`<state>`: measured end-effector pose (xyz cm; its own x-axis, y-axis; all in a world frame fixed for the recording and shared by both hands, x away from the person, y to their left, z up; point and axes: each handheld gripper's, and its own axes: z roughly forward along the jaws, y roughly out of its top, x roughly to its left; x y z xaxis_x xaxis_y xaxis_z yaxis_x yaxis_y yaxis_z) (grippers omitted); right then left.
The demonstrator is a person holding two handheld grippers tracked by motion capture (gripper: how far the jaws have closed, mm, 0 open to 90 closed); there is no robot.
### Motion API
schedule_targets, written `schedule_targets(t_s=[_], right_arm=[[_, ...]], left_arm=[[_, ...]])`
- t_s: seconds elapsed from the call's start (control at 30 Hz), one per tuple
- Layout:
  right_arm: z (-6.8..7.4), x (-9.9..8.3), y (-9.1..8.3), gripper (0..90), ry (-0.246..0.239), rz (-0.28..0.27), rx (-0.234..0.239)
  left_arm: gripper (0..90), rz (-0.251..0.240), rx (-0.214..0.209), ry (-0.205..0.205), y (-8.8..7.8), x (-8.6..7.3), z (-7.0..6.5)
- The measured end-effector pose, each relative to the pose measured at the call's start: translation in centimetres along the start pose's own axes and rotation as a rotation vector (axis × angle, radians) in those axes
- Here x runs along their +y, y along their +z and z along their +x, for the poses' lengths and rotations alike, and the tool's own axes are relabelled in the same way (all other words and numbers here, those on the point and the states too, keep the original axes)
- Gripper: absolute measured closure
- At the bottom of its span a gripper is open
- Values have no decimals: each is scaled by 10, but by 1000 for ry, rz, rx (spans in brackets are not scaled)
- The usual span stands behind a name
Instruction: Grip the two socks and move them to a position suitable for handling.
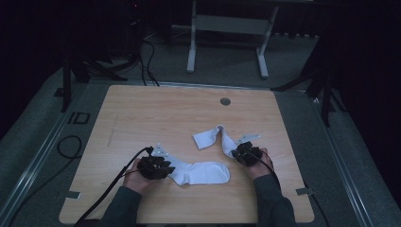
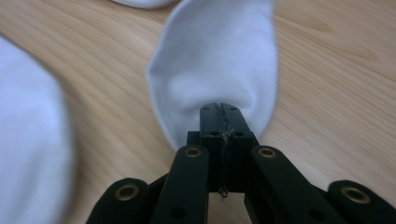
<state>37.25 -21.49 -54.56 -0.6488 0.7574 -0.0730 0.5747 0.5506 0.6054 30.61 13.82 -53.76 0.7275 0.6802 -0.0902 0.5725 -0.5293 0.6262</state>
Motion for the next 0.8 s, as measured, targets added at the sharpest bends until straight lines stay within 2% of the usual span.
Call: schedule_targets(t_s=[0.4, 0.47, 0.5, 0.6, 0.67, 0.7, 0.8], right_arm=[[-56, -13, -4, 858, 90, 11, -121], [-59, -13, -4, 857, 95, 14, -131], [-65, -12, -3, 858, 92, 20, -158], [-75, -10, -1, 869, 94, 38, -193], [-77, -9, -1, 876, 98, 40, -198], [-83, -7, -1, 885, 109, 42, -217], [-80, -3, -6, 885, 109, 16, -210]], left_arm=[[681, 8, 11, -1, 2, -1, 3], [681, 10, 12, -2, 1, -1, 3], [681, 10, 12, -3, 1, -1, 3], [681, 7, 13, -4, 1, -1, 4], [681, 7, 12, -9, 1, -1, 4], [681, 4, 14, -9, 2, -2, 4], [681, 4, 16, -12, 2, -2, 4]])
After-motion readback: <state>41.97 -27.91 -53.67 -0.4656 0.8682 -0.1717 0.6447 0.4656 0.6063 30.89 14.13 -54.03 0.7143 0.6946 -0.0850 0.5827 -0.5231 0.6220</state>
